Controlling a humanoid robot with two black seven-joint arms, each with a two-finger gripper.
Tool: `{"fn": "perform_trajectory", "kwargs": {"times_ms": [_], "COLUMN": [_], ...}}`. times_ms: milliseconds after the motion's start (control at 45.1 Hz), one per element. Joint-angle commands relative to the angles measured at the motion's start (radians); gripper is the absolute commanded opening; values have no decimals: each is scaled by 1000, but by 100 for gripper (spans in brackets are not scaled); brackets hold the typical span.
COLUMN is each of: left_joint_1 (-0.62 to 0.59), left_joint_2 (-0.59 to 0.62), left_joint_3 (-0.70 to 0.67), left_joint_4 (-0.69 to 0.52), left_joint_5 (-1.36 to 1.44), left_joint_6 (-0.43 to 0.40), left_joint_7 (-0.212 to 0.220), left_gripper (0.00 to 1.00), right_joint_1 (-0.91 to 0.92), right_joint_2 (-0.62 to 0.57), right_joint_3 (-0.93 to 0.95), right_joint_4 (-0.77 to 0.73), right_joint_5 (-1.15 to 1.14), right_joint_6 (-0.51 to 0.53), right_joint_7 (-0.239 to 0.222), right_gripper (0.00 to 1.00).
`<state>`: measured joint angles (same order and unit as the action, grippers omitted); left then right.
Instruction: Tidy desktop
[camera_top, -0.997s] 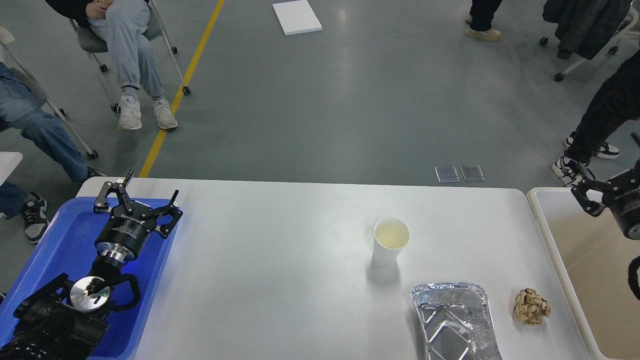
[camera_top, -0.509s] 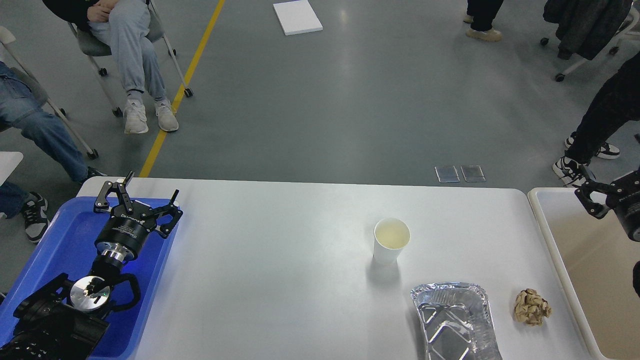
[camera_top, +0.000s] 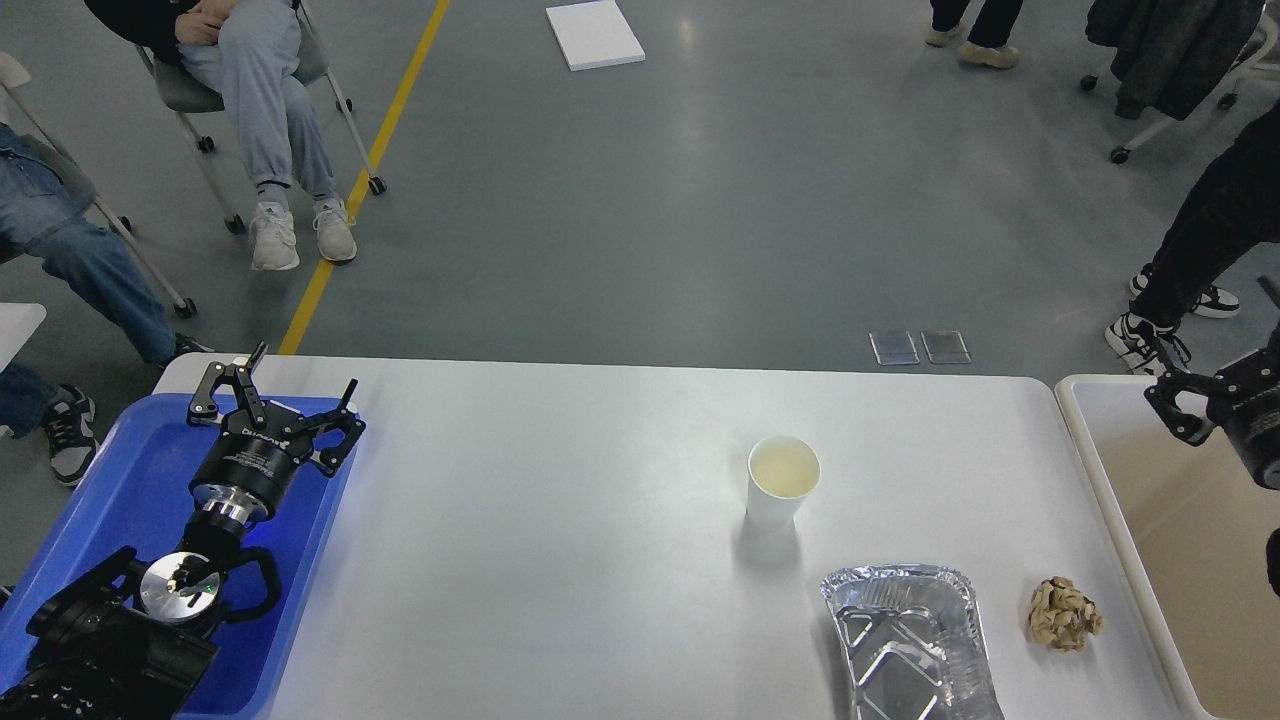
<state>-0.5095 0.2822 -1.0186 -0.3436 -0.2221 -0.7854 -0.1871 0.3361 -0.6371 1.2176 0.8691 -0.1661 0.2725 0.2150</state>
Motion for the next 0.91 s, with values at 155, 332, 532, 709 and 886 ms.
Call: {"fn": "perform_trajectory", "kwargs": {"times_ms": [155,332,532,709,886], "left_joint_1": [0,0,0,0,-1], "left_joint_2": [0,0,0,0,0], "left_joint_3": [0,0,2,2,2], "left_joint_4": [0,0,0,0,0], "left_joint_5": [1,1,1,1,1], "left_joint_6": [0,0,0,0,0], "left_joint_7": [0,0,2,2,2], "left_gripper": [100,100,100,100,100], "right_joint_1": [245,368,396,566,805], "right_joint_2": [-279,-332,-453,-581,-638], "right_joint_3": [-621,-817,-935,-1208,-1524], "right_joint_4": [22,56,137,237,246], "right_joint_5": [88,88,77,71,70], "right_joint_6": [45,47,85,258,474], "right_joint_7": [0,0,0,0,0], "right_gripper": [100,100,100,100,100]}}
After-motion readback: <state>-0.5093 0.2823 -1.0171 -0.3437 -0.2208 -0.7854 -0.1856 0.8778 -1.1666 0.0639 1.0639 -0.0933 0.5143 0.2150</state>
